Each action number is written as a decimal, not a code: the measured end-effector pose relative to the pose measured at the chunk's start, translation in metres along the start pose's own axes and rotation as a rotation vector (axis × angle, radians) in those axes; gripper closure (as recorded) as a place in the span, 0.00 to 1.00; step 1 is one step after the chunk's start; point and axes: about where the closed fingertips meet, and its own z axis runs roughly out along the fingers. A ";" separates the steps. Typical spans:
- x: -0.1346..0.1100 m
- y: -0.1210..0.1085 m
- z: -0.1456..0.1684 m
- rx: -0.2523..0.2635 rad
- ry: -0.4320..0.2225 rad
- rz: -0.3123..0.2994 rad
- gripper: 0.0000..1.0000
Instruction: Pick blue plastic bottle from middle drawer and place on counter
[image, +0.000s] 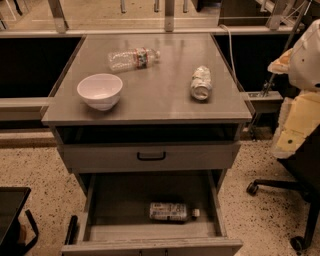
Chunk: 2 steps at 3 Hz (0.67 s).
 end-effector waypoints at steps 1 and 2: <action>0.000 0.000 0.000 0.000 0.000 0.000 0.00; 0.001 0.002 0.006 -0.002 -0.023 -0.005 0.00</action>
Offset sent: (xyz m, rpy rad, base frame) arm -0.0004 -0.0001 -0.0216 0.0490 0.0095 0.0279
